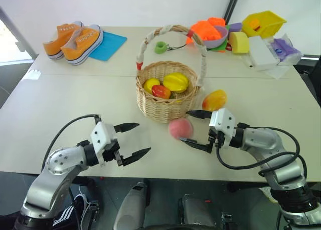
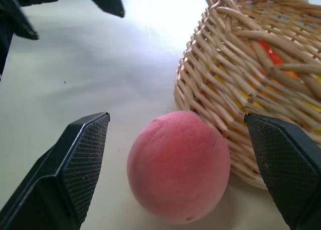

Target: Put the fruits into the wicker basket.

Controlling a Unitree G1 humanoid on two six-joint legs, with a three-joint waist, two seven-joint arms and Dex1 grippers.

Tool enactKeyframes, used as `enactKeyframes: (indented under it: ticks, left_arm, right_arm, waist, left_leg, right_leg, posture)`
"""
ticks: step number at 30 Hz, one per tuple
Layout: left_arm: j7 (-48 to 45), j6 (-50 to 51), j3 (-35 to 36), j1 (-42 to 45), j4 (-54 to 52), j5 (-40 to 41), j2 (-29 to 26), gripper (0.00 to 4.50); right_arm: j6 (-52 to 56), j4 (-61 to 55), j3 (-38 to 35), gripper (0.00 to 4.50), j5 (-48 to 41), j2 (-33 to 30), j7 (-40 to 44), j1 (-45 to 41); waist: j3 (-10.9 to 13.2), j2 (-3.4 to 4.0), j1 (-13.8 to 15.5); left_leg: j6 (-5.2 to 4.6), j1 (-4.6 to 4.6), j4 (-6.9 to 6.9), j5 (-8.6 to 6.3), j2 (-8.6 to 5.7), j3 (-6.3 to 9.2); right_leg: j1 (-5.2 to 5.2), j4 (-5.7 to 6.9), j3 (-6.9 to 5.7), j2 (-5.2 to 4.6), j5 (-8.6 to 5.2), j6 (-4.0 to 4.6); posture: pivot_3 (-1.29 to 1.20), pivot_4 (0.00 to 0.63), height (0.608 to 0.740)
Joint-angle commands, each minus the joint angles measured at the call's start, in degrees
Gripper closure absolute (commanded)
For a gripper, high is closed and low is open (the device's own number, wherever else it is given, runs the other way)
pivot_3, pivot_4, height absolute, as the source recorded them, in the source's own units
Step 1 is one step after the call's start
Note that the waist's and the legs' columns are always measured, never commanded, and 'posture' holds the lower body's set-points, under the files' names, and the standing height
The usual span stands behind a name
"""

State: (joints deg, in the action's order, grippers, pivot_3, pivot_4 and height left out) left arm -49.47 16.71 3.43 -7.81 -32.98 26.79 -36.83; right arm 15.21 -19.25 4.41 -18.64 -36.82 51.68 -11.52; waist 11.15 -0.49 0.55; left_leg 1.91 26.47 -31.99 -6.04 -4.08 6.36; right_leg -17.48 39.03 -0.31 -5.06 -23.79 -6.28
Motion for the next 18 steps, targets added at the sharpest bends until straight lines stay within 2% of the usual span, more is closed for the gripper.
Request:
enactKeyframes:
  ticks: [1, 13, 17, 18]
  left_arm:
    - [0.85, -3.06, 2.30, -1.26, -1.84, -1.69, -0.50, 0.03]
    - [1.35, -3.58, 1.99, -1.82, -2.44, -1.70, -0.61, 0.03]
    - [1.52, -3.23, 1.47, -1.61, -2.51, -1.65, -0.41, 0.00]
    - [1.53, -3.18, 1.40, -1.47, -2.44, -1.65, -0.38, 0.00]
  right_arm:
    - [-1.15, 1.97, 1.79, 0.00, 2.59, 2.15, -2.06, -2.00]
    - [1.58, 5.60, 6.36, 0.00, 6.60, 3.08, -2.27, -2.60]
    - [0.73, 7.43, 6.68, 1.18, 7.81, 2.98, -2.12, -2.58]
    - [0.50, 7.57, 6.46, 1.30, 7.88, 2.99, -2.12, -2.70]
  waist:
    - [0.00, 0.00, 0.01]
    - [0.00, 0.00, -0.05]
    - [-0.01, -0.01, 0.02]
    - [-0.01, 0.00, 0.02]
  left_leg:
    - [0.00, -0.01, 0.00, 0.00, 0.02, 0.00]
    - [0.01, -0.02, -0.01, 0.00, 0.01, 0.00]
    - [0.01, -0.02, 0.00, 0.00, 0.01, 0.01]
    - [0.02, -0.02, 0.00, -0.01, 0.01, 0.01]
  right_leg:
    - [0.00, 0.00, 0.00, 0.01, 0.00, 0.00]
    - [0.00, 0.01, 0.00, 0.02, 0.00, 0.00]
    - [-0.02, 0.01, 0.00, 0.02, 0.00, 0.00]
    - [-0.02, 0.01, 0.00, 0.02, 0.00, 0.00]
  posture:
    - [0.00, 0.150, 0.740]
    - [0.00, 0.150, 0.740]
    - [0.00, 0.150, 0.740]
    - [0.00, 0.150, 0.740]
